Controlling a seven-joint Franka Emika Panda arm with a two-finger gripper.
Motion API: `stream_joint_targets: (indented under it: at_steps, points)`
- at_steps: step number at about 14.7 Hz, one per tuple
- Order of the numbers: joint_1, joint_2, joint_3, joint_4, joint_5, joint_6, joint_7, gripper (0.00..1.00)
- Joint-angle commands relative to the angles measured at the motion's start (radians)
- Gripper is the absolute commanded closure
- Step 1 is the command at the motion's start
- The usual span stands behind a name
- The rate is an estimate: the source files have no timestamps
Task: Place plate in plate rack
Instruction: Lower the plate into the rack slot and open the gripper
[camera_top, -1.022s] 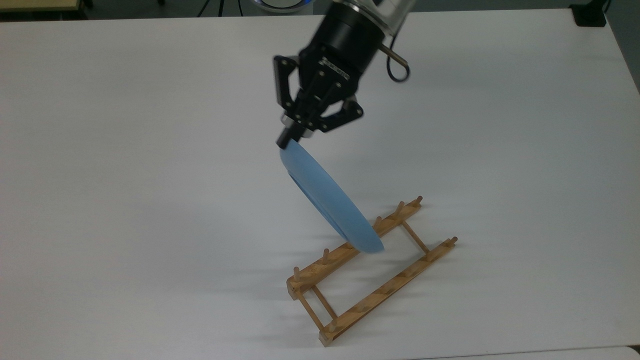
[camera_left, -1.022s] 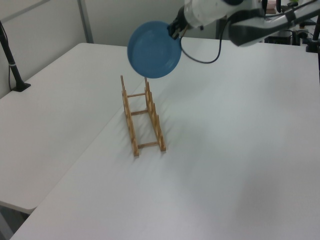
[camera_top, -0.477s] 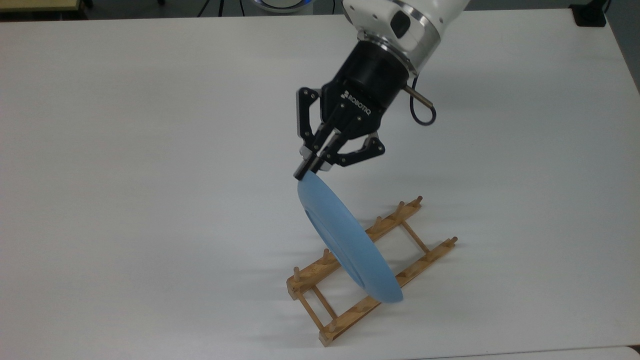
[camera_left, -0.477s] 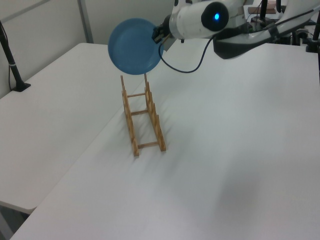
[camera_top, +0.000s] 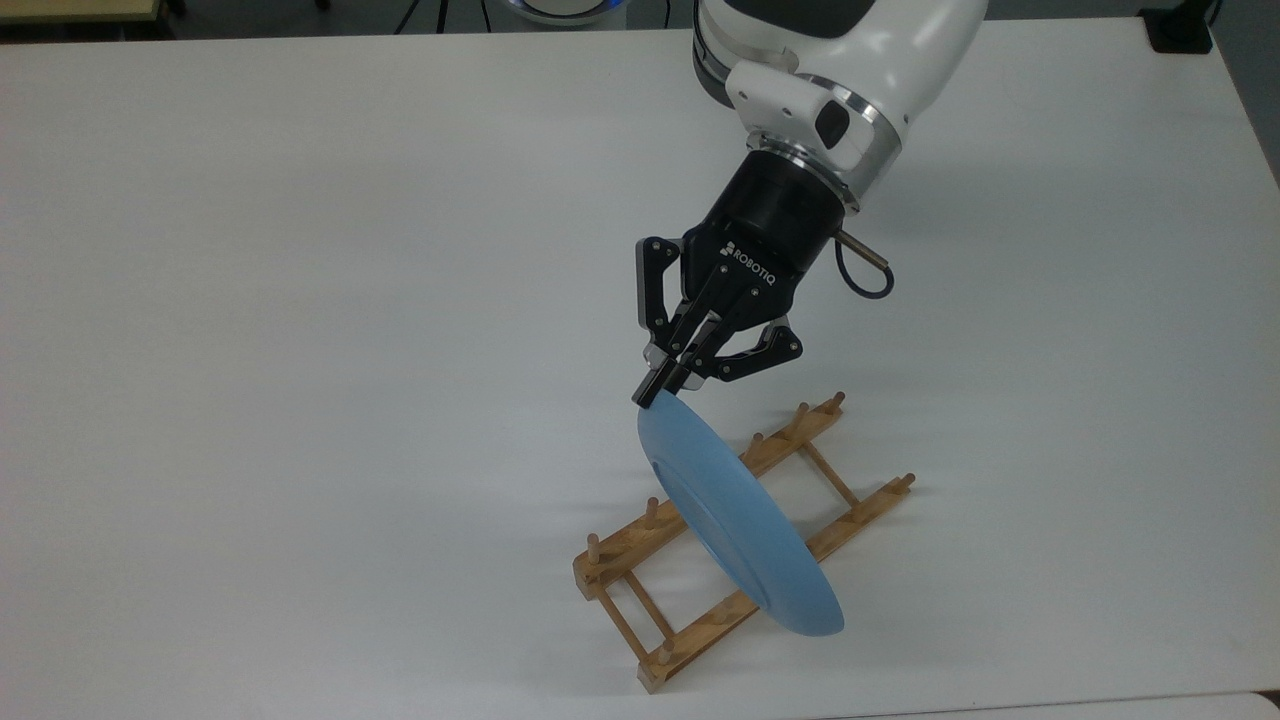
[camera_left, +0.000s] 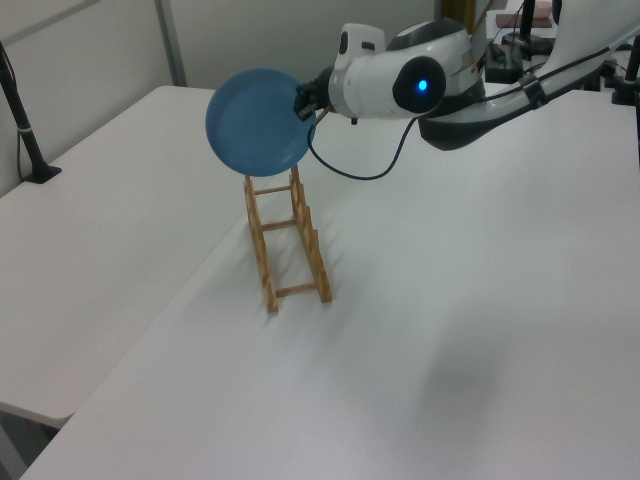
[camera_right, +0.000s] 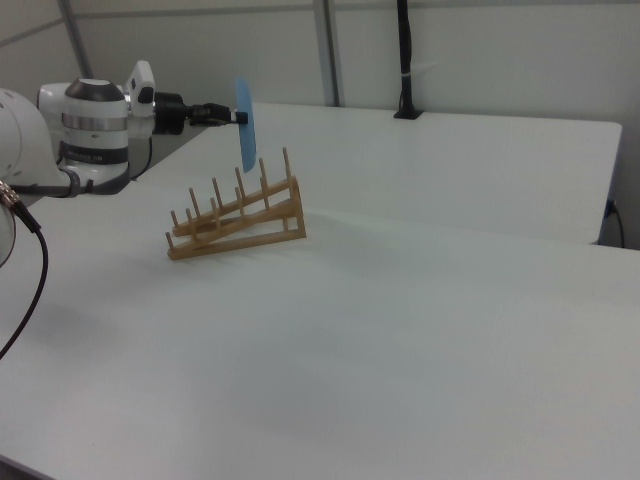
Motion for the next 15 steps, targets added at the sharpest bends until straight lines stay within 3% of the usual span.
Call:
stream_joint_targets:
  at_steps: [1,15]
  points:
    - [0.019,-0.011,-0.015,-0.027,-0.047,-0.025,0.031,1.00]
    - [0.033,-0.001,-0.015,-0.114,-0.116,-0.026,0.059,1.00]
